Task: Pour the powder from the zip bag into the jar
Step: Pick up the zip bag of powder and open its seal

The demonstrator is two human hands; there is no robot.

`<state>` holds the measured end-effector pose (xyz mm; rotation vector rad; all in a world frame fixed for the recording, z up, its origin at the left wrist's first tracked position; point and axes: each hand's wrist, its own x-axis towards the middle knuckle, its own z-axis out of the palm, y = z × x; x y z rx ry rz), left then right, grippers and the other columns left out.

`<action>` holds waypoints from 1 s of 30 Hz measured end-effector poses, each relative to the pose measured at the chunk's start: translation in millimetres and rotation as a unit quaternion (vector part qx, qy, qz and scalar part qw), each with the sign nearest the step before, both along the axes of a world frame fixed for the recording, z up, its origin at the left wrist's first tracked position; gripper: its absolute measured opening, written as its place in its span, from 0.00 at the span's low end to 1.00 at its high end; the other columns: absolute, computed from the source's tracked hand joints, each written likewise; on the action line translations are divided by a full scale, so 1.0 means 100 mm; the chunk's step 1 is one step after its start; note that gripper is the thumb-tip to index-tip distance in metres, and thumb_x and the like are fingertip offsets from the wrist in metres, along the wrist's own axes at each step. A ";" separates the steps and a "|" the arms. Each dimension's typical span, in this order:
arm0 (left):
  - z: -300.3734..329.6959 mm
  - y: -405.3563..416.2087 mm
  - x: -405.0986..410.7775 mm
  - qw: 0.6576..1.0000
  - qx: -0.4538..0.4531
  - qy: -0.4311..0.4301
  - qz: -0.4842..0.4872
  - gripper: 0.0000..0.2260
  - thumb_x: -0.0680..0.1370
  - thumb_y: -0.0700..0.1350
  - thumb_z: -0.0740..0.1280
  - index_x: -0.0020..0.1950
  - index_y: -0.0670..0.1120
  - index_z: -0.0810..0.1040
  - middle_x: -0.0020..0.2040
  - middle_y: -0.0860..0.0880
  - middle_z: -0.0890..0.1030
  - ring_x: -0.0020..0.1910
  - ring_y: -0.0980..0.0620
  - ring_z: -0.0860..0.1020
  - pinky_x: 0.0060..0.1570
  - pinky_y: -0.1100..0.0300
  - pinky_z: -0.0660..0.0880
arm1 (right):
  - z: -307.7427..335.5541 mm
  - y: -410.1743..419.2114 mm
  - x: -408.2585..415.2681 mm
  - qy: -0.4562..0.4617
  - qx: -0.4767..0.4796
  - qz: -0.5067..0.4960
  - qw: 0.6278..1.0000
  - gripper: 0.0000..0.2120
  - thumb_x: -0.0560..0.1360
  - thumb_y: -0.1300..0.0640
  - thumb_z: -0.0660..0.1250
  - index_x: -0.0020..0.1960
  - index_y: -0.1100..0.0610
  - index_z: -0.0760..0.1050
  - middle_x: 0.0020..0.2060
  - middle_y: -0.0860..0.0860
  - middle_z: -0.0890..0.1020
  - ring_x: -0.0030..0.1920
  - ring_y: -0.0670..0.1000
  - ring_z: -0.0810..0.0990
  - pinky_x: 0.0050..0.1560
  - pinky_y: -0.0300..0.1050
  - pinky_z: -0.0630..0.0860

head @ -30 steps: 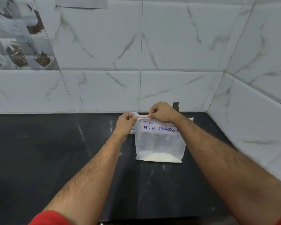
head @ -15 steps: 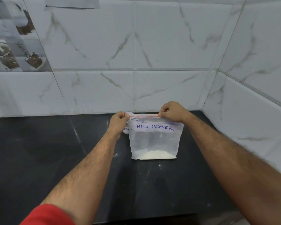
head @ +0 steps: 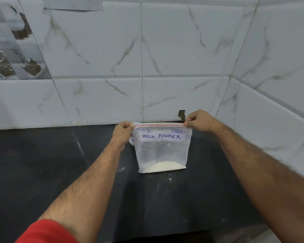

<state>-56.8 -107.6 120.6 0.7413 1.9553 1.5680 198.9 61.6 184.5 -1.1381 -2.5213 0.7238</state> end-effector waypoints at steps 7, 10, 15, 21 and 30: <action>0.03 0.01 0.01 1.000 0.000 0.004 -0.008 0.10 0.82 0.42 0.65 0.41 0.48 0.75 0.39 0.50 0.77 0.33 0.55 0.72 0.26 0.65 0.64 | 0.01 0.04 0.14 0.011 -0.010 -0.009 1.000 0.06 0.74 0.60 0.73 0.39 0.59 0.82 0.31 0.46 0.79 0.34 0.43 0.74 0.36 0.39 0.69; 0.04 0.02 0.04 1.000 0.004 0.004 -0.005 0.08 0.83 0.43 0.64 0.43 0.47 0.75 0.43 0.48 0.78 0.34 0.54 0.73 0.25 0.66 0.65 | -0.01 0.06 0.15 0.011 -0.015 -0.008 1.000 0.05 0.74 0.60 0.73 0.40 0.60 0.83 0.33 0.47 0.80 0.36 0.44 0.75 0.39 0.41 0.70; 0.04 -0.01 0.06 1.000 0.013 -0.007 -0.019 0.06 0.83 0.44 0.63 0.47 0.47 0.75 0.47 0.47 0.78 0.35 0.54 0.76 0.28 0.65 0.66 | 0.02 0.08 0.14 0.016 -0.040 0.010 0.999 0.04 0.74 0.62 0.72 0.42 0.63 0.83 0.33 0.44 0.81 0.35 0.42 0.76 0.41 0.40 0.71; 0.05 -0.03 0.11 0.997 0.055 -0.032 -0.042 0.07 0.83 0.43 0.63 0.46 0.47 0.75 0.44 0.49 0.77 0.38 0.53 0.79 0.28 0.64 0.67 | 0.07 0.01 -0.05 0.002 -0.085 0.071 0.994 0.06 0.75 0.59 0.73 0.48 0.63 0.84 0.44 0.54 0.86 0.43 0.47 0.80 0.46 0.39 0.75; 0.01 -0.02 0.12 0.995 0.071 -0.065 -0.030 0.05 0.82 0.43 0.65 0.47 0.46 0.76 0.44 0.49 0.78 0.38 0.54 0.79 0.31 0.63 0.71 | 0.05 -0.16 -0.38 -0.034 -0.072 0.066 0.995 0.12 0.74 0.49 0.72 0.37 0.55 0.80 0.29 0.44 0.79 0.32 0.45 0.75 0.35 0.40 0.72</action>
